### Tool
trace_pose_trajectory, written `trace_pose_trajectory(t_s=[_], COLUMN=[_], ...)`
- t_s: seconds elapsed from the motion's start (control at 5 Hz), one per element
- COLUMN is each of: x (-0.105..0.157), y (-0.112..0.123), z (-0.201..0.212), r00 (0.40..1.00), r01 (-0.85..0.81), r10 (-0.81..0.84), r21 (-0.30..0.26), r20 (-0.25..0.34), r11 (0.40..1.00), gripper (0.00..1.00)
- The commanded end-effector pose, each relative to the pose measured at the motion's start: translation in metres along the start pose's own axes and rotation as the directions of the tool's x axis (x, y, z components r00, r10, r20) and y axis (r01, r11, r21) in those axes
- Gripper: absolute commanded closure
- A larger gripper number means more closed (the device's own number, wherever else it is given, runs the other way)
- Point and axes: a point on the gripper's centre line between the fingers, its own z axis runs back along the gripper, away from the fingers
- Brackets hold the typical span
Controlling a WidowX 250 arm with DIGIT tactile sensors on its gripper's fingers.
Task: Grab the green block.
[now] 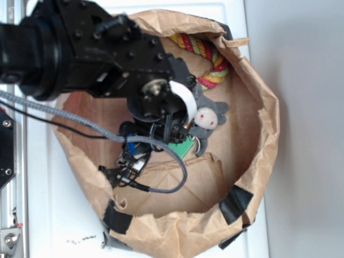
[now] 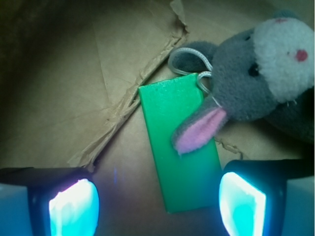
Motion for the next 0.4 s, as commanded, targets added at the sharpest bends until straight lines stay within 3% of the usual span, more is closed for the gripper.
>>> trace_pose_trajectory(t_s=[0.0, 0.2], x=[0.004, 0.010], y=[0.005, 0.010], z=[-0.010, -0.021], r00=[0.999, 1.000], r01=[-0.012, 0.016], r10=[0.010, -0.016], r21=[0.055, 0.019], r20=[0.045, 0.012], r11=[0.998, 1.000], gripper=[0.00, 0.00])
